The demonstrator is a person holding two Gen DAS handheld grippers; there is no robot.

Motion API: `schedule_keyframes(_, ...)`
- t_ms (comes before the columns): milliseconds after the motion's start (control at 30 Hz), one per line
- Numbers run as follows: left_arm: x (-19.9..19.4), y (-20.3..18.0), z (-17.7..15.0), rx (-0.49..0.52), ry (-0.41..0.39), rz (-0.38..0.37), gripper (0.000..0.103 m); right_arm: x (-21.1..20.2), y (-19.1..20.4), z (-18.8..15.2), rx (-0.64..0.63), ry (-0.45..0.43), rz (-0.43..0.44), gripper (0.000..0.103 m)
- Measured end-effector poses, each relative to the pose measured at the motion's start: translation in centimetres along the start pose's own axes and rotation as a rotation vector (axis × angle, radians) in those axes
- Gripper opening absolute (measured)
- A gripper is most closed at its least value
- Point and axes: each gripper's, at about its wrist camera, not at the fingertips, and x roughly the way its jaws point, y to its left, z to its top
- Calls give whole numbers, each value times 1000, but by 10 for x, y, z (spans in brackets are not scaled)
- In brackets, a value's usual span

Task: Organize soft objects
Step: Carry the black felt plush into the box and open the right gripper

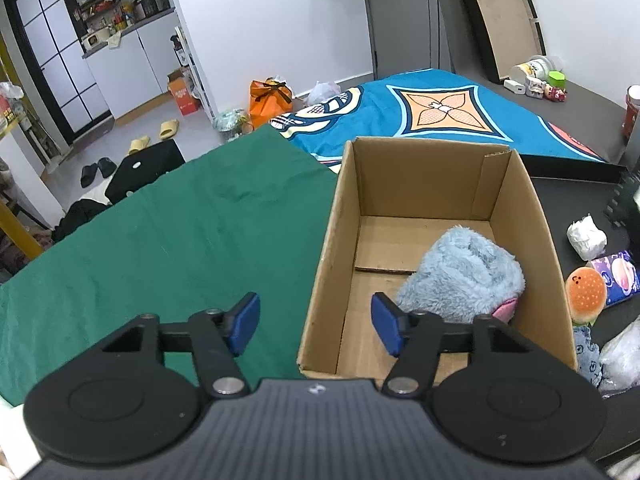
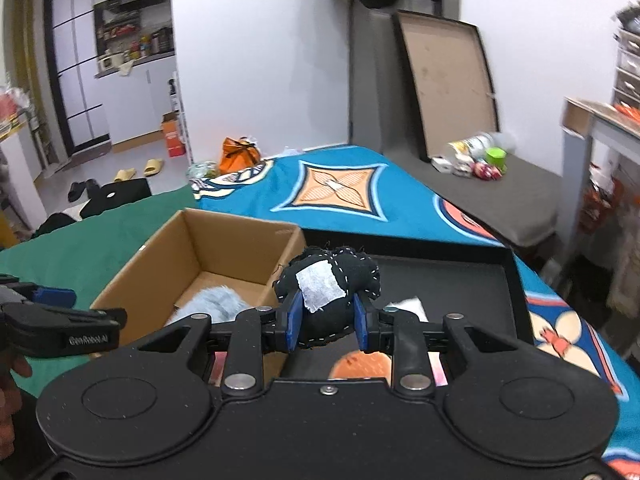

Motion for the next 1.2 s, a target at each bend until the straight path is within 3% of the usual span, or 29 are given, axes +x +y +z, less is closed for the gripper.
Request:
schedule_keyframes(567,15,20,-2,-99,46,-85,13,33,61,25,-144,2,94,28)
schedule_keyframes(700,19,25,-2,-131,54,-113,13,37,69,27,-137,1,121,31)
schedule_keyframes(867,18,24,-2,-133,51,-116,13,39,73,29,-126,22,183,59)
schedule_keyframes(1200,16,24,-2,-131,42,-93,22,22,48,15,-49,54,162,61)
